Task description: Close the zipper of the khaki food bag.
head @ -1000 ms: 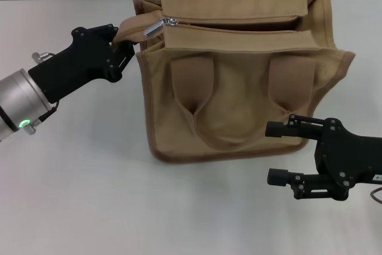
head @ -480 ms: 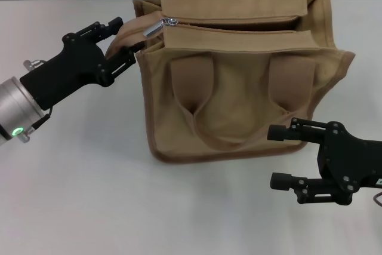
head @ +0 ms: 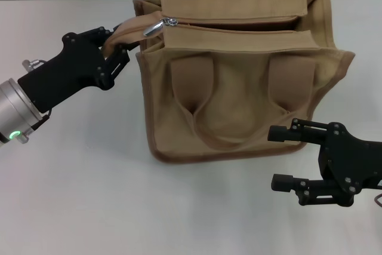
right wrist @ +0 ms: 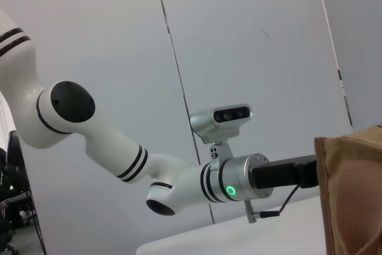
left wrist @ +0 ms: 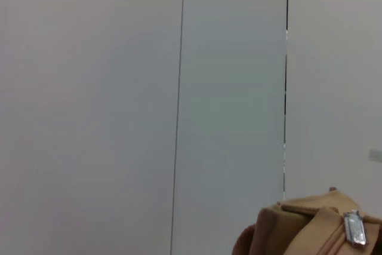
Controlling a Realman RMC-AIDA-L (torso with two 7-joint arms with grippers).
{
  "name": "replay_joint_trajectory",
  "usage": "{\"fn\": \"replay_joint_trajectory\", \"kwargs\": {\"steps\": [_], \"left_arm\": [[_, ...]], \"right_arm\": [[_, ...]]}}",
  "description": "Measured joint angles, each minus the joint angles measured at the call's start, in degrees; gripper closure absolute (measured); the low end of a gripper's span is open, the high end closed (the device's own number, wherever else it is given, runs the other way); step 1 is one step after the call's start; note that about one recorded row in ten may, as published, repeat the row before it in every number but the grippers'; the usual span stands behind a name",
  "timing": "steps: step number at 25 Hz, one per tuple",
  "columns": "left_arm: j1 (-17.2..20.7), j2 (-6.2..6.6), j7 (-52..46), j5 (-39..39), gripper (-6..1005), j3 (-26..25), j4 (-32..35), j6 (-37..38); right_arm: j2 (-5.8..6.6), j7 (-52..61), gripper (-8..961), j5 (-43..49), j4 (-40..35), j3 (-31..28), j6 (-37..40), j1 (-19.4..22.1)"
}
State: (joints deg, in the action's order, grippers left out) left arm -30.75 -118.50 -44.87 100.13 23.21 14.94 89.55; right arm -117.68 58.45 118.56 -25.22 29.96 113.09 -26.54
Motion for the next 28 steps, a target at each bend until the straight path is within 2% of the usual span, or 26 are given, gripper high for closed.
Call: {"fn": "replay_joint_trajectory", "kwargs": {"steps": [3,9,16,18,28], "left_arm": [[-0.1,0.07,-0.3,-0.2,701,0.0,0.0,0.9],[-1.9,0.12,-3.6,-0.4,935,-0.1,0.2,4.3],[-5.4,-0.27,-5.4,-0.4,1001,-0.1,-0.1,6.0],[-5.9,-0.32,-5.5,-0.4,1001,0.0,0.0,6.1],[-5.5,-0.26,-5.0,-0.4,1001,-0.3,0.1,7.0]], "right_arm": [[0.0,0.3,286,0.0,0.0,0.0,0.3,0.0],[0.3,9.5,295,-3.1,-0.3,-0.1,3.7,-1.6],[1.18,24.3,306,-10.6,-1.9,-0.2,2.2,-4.7],[1.38,29.5,309,-11.4,-2.8,-0.1,0.0,-7.2],[1.45,40.3,324,-11.1,-8.6,0.7,-4.5,-13.9]]}}
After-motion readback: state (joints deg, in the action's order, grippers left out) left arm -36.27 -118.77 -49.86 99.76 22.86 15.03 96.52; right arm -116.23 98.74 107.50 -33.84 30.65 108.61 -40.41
